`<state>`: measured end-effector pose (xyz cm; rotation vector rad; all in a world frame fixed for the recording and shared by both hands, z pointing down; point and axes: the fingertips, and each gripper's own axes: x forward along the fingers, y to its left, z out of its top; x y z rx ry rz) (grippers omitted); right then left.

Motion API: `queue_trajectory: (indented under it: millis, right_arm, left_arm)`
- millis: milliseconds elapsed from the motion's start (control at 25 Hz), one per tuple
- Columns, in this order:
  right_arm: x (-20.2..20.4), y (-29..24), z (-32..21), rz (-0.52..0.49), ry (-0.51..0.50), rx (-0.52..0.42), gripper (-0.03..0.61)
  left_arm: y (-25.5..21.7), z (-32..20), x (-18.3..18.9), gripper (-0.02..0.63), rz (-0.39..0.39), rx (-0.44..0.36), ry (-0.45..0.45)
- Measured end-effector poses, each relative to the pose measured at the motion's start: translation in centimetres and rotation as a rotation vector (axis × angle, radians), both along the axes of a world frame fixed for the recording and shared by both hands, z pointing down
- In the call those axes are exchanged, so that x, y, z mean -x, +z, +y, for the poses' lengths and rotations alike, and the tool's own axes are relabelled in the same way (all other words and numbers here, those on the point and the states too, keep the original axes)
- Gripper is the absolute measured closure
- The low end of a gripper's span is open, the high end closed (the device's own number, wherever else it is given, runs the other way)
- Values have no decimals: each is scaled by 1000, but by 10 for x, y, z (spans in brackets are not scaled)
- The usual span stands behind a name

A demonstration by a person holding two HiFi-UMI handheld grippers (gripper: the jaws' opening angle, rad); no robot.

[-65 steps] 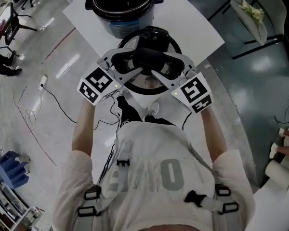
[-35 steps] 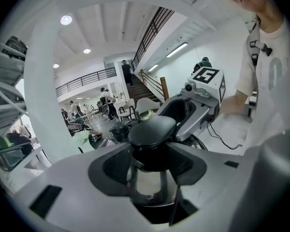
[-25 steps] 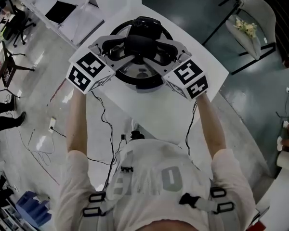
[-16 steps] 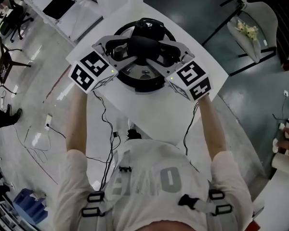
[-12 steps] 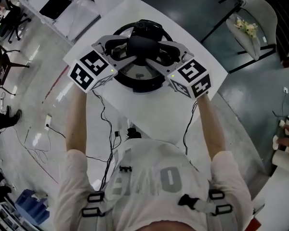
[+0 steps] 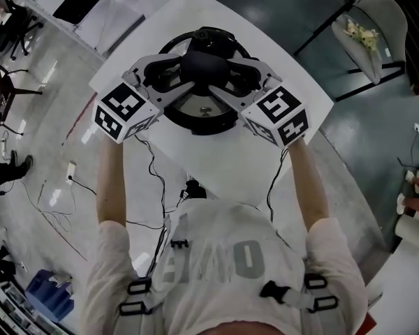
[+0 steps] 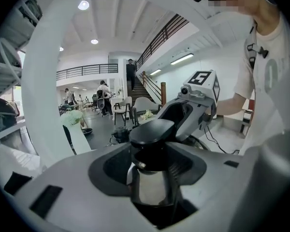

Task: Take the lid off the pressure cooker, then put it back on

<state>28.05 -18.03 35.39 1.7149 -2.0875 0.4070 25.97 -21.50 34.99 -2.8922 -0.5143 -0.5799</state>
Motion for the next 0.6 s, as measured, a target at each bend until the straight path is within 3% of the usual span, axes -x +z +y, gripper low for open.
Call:
queue_trajectory:
  millis: [360, 600]
  right_arm:
    - [2, 0, 0, -10, -23, -22, 339]
    - [2, 1, 1, -9, -30, -24, 337]
  left_arm:
    - [1, -1, 3, 396, -6, 14, 17]
    - [3, 2, -4, 372, -59, 37, 106]
